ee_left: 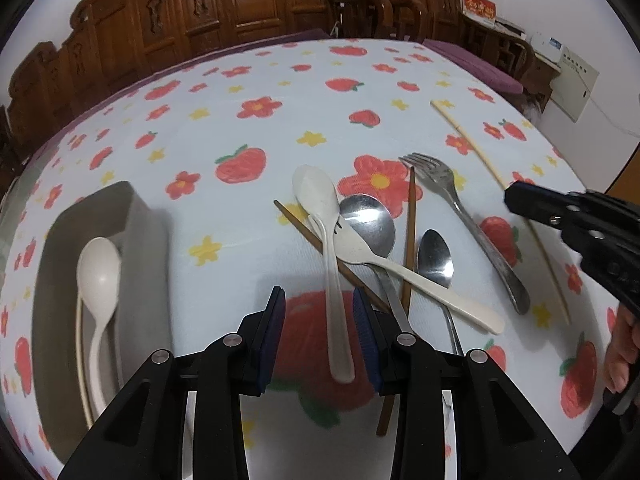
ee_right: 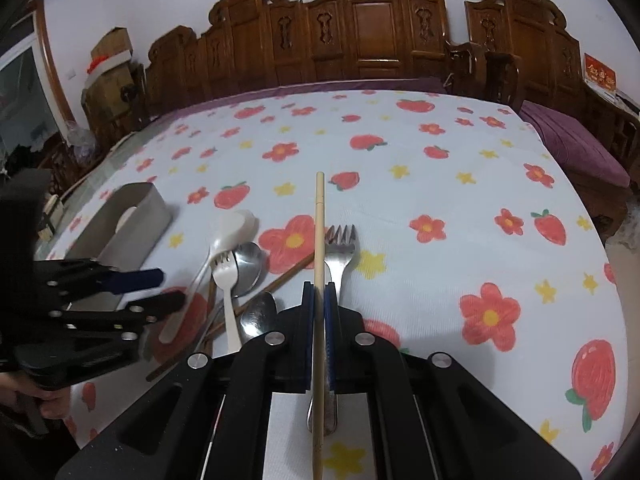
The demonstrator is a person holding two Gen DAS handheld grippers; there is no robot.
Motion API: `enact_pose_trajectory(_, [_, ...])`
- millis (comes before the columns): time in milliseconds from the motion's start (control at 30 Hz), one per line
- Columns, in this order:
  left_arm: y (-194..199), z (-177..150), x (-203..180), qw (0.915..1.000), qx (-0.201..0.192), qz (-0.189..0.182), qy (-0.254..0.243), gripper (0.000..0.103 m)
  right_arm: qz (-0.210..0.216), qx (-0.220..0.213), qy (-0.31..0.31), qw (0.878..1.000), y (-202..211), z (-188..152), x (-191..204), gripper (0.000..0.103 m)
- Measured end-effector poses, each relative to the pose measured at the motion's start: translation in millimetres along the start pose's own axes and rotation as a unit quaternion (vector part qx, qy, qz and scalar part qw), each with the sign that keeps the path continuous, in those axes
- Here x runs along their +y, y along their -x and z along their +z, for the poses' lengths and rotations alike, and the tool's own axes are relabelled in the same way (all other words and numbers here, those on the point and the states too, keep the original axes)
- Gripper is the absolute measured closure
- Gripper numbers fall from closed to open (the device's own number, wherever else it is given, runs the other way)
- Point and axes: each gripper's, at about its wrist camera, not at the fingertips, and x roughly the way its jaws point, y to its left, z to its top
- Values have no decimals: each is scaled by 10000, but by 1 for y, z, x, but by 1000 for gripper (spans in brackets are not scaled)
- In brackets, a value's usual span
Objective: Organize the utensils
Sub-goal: 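Grasp a white plastic spoon with the left gripper while the right holds the chopstick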
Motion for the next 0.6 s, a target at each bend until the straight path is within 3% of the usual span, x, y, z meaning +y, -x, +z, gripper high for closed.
enact_pose_trajectory(133, [-10, 1, -4, 9999, 112, 45, -65, 75, 41, -10, 73, 10000, 0, 1, 4, 97])
enact_pose_trajectory(233, [-17, 0, -3, 9998, 195, -31, -22, 94, 61, -9, 113, 9999, 0, 1, 6, 97])
enact_pose_trajectory(600, [14, -10, 1, 9999, -91, -97, 9, 94, 140, -126, 111, 9998, 9, -5, 17, 97])
